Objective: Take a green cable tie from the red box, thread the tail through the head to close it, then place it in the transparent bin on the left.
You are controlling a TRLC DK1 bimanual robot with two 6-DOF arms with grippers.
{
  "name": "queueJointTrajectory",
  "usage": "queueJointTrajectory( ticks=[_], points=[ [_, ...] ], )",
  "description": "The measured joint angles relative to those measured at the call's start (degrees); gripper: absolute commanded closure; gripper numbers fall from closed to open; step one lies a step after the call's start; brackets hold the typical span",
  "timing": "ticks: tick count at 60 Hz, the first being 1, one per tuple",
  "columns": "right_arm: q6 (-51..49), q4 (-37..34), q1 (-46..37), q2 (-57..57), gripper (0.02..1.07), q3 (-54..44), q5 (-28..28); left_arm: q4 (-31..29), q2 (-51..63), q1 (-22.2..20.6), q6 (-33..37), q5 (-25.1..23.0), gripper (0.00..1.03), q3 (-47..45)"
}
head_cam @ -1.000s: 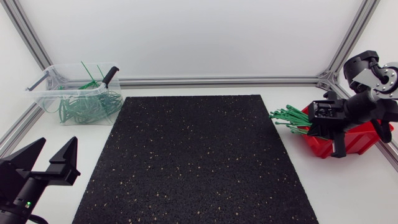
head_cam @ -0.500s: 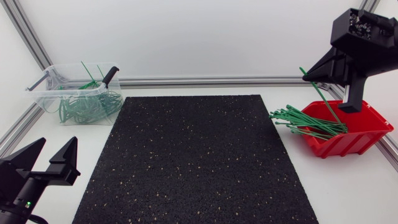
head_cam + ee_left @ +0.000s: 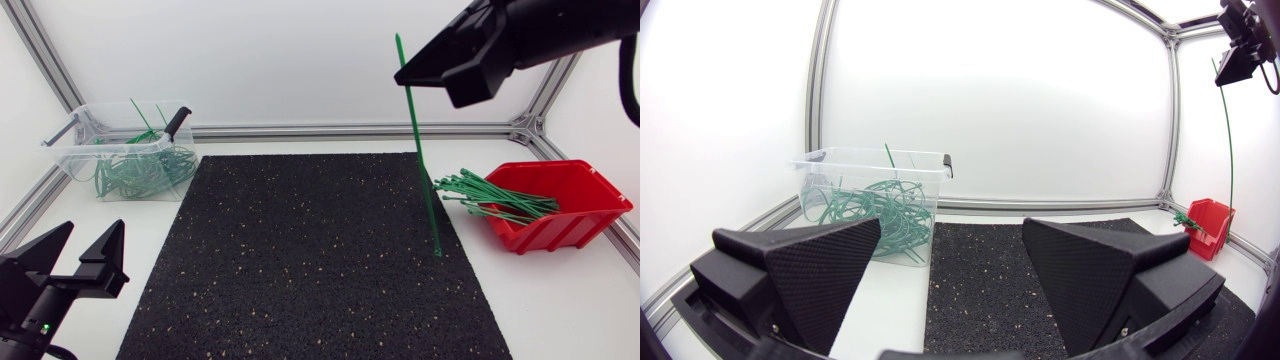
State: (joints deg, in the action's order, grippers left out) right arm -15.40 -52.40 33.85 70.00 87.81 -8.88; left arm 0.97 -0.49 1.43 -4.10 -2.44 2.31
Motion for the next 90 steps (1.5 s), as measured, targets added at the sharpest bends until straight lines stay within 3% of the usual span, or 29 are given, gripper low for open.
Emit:
queueJointTrajectory(
  ticks=[23,42,50,68,90],
  points=[
    [24.6,18.3,-0.2,7.2,1.01,-8.3,-4.8,0.0,0.0,0.0,0.0,0.2,0.04,0.0],
    [36.8,28.3,0.1,15.1,1.01,-11.0,-7.7,0.0,0.0,0.0,0.0,0.2,0.04,0.0],
    [40.5,32.4,1.4,15.9,1.01,-12.3,-7.7,0.0,0.0,0.0,0.0,0.2,0.04,0.0],
    [47.8,51.0,4.6,18.0,1.01,-21.7,-7.7,0.0,0.0,0.0,-0.4,0.3,0.04,0.0],
    [47.6,58.7,-0.5,16.8,1.01,-37.3,-10.3,-0.1,0.0,-0.5,-0.5,0.4,0.04,0.0]
  ],
)
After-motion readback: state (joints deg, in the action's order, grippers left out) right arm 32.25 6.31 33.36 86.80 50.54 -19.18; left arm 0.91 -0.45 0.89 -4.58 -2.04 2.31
